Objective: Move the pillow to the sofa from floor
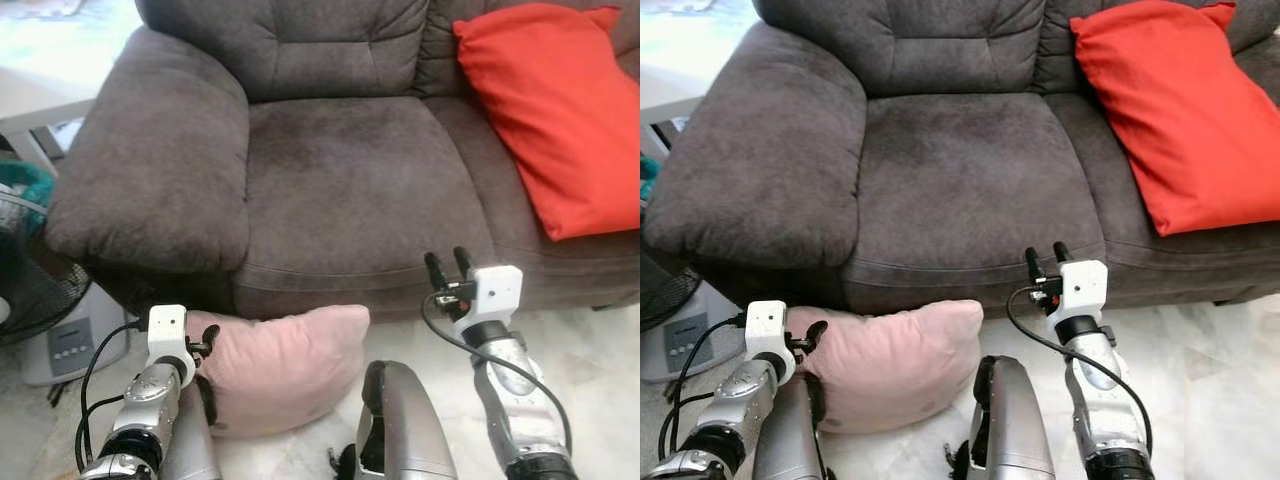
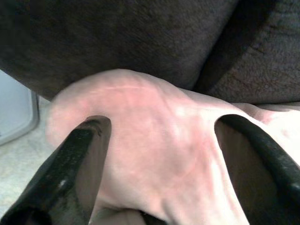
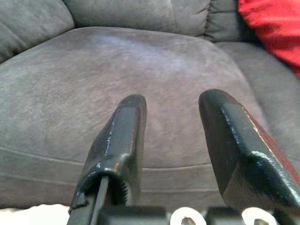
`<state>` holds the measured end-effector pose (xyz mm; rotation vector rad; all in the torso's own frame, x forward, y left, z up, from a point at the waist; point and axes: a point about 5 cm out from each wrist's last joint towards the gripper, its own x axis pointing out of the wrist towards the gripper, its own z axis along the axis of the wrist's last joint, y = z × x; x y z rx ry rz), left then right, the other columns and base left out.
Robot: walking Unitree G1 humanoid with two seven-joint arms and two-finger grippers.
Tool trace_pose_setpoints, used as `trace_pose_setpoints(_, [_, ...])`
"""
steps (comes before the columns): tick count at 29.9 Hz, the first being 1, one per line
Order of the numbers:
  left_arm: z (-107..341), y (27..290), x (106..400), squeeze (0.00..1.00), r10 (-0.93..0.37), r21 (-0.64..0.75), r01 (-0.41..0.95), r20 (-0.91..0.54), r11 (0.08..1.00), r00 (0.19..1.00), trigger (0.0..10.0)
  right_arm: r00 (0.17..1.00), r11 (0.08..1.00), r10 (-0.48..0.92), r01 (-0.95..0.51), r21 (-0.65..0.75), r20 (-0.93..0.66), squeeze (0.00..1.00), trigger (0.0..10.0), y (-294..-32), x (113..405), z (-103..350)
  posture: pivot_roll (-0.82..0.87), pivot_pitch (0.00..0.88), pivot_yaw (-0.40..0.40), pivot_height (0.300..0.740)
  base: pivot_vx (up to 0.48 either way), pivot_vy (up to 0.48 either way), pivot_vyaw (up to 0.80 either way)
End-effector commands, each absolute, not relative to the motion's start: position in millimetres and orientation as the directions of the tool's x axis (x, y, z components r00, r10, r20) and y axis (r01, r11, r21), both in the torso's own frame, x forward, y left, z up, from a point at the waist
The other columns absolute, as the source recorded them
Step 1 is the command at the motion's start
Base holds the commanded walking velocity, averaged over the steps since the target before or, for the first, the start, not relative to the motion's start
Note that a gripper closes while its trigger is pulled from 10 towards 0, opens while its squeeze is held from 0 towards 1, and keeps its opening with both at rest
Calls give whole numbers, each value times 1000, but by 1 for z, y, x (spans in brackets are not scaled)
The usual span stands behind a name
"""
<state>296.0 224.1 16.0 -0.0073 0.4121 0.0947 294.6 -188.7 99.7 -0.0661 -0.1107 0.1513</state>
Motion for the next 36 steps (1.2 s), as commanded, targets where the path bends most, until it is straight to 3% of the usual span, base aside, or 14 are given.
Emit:
trace_pose_setpoints(1, [12,228,293,1000,140,14,-147,-409,989,902,10000,981,986,156,-147,-83,114,0,10000,-196,295,107,37,156,-169,486,0,0,0])
trace_pose_setpoints(9, [19,241,296,1000,314,40,-323,-370,946,874,10000,980,981,171,-160,-111,105,0,10000,-203,297,115,17,165,-216,486,0,0,0])
trace_pose_setpoints(10, [22,242,298,831,327,39,-336,-359,941,874,10000,979,980,173,-161,-113,106,0,10000,-204,297,116,17,165,-218,486,0,0,0])
trace_pose_setpoints(11, [22,242,298,831,327,39,-336,-359,941,874,10000,979,980,173,-161,-113,106,0,10000,-204,297,116,17,165,-218,486,0,0,0])
trace_pose_setpoints(12, [25,242,300,0,338,36,-346,-339,937,878,10000,979,980,175,-163,-117,104,0,10000,-206,297,117,18,167,-224,486,0,0,0])
trace_pose_setpoints(25, [16,248,294,0,325,-81,-391,-415,917,850,10000,979,972,184,-168,-167,90,0,10000,-221,297,127,-28,154,-269,486,0,0,0])
trace_pose_setpoints(36, [7,269,280,0,470,-4,-538,-481,843,740,10000,976,968,196,-178,-178,90,0,10000,-221,302,132,-27,149,-282,486,0,0,0])
